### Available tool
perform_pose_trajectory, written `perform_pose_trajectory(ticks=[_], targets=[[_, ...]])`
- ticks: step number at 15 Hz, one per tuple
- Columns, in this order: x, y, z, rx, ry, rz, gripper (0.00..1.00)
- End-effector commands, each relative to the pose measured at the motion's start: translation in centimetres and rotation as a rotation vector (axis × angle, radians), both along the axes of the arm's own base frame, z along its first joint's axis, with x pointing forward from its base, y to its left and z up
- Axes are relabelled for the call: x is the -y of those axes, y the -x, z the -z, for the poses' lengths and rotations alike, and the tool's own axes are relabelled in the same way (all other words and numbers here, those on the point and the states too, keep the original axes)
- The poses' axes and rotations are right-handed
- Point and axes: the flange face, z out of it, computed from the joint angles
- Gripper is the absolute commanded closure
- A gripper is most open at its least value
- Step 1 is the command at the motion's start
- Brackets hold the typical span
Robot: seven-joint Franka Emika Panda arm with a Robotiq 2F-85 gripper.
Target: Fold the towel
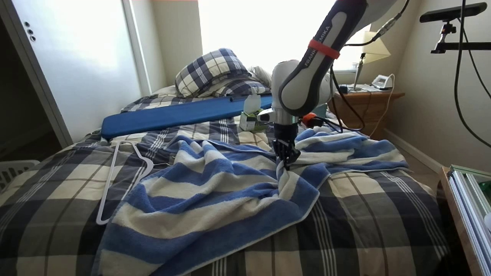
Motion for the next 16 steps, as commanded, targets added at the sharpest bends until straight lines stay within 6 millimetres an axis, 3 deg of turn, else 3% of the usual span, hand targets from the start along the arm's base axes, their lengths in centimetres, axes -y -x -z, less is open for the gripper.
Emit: perform_pose_trajectory(ticks=[1, 6, 9, 12, 16], targets=[[-0.4, -1.6, -5.1, 0.052, -0.038, 0.182, 0.97], [-2.2, -3.3, -16.4, 0.215, -0.116, 0.344, 0.97], [-2.2, -3.9, -24.1, 0.340, -0.146, 0.452, 0.97], [-0.5, -3.1, -31.7, 0.462, -0.172, 0.564, 0.97], [3.9, -0.5, -40.8, 0.626, -0.178, 0.679, 0.97]])
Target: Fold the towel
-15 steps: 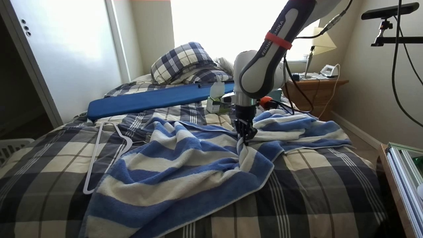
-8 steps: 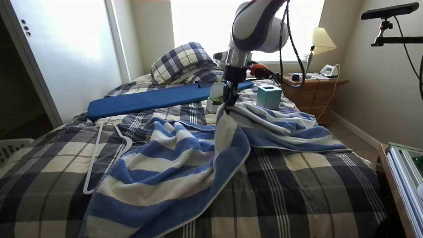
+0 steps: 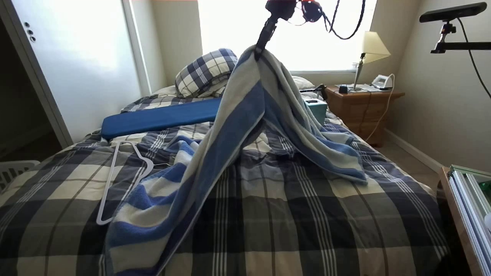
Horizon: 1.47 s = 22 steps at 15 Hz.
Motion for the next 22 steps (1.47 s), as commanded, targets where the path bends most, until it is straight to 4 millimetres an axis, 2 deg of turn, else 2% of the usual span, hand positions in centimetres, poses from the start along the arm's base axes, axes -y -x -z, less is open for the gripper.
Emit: perform_pose_trajectory(ticks=[1, 5, 6, 8, 9, 15, 16, 18, 22], targets=[[3.9, 3.2, -8.3, 0.123, -0.008, 0.111, 0.97], [9.8, 7.1, -16.1, 0.235, -0.018, 0.156, 0.97], [8.4, 5.3, -12.0, 0.177, 0.007, 0.162, 0.87], [10.2, 6.9, -14.7, 0.208, 0.007, 0.176, 0.87], [10.4, 7.3, -15.1, 0.213, 0.005, 0.177, 0.87], [9.7, 6.9, -14.8, 0.205, 0.002, 0.164, 0.87], [9.7, 6.9, -14.8, 0.205, 0.002, 0.164, 0.97], [10.6, 7.2, -16.7, 0.222, 0.037, 0.191, 0.97], [13.0, 9.4, -23.7, 0.279, 0.131, 0.294, 0.97]])
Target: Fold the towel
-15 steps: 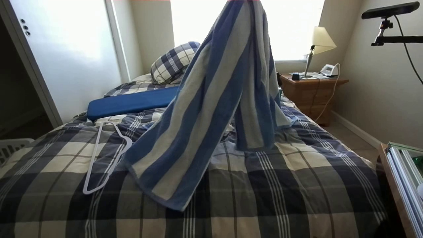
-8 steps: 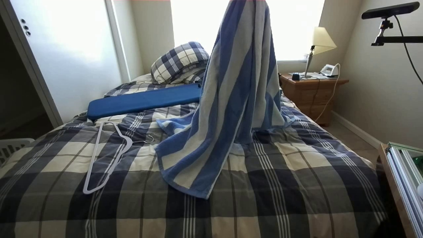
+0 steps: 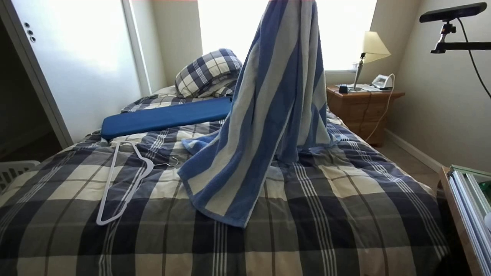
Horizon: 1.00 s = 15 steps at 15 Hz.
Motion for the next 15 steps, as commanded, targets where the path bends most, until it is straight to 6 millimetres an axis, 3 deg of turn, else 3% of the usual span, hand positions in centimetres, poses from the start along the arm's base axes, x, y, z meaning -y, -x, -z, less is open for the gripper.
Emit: perform_pose_trajectory(ticks=[1, 6, 8, 10, 12, 15], targets=[[1.8, 2.5, -8.5, 0.084, 0.067, 0.101, 0.97], [3.9, 8.0, -18.5, 0.224, 0.158, 0.223, 0.97], [5.6, 10.5, -21.1, 0.235, 0.195, 0.281, 0.97], [7.6, 13.0, -22.0, 0.216, 0.270, 0.343, 0.97], [9.0, 14.4, -21.4, 0.160, 0.357, 0.383, 0.97], [9.7, 13.7, -16.6, -0.010, 0.444, 0.368, 0.97]])
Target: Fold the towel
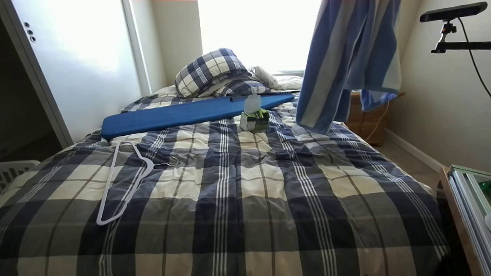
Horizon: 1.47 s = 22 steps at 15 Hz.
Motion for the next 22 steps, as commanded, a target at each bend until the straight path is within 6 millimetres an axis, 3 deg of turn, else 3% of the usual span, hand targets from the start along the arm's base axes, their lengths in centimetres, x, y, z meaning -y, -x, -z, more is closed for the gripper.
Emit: perform_pose_trajectory(ticks=[1, 5, 8, 14, 16, 18, 19, 22], targets=[[-0.4, -1.2, 5.2, -0.173, 0.039, 0.015, 0.97], [-3.6, -5.7, 16.1, -0.341, -0.196, -0.085, 0.97], [-6.7, -9.2, 22.8, -0.400, -0.372, -0.139, 0.97], [-12.2, -16.0, 33.0, -0.344, -0.713, -0.197, 0.97], [-12.2, -17.3, 36.9, -0.306, -0.773, -0.181, 0.97], [-10.3, -17.7, 41.4, -0.290, -0.772, -0.151, 0.97], [-8.8, -17.7, 43.6, -0.280, -0.748, -0.129, 0.97], [-3.8, -17.2, 47.6, -0.243, -0.624, -0.083, 0.97]])
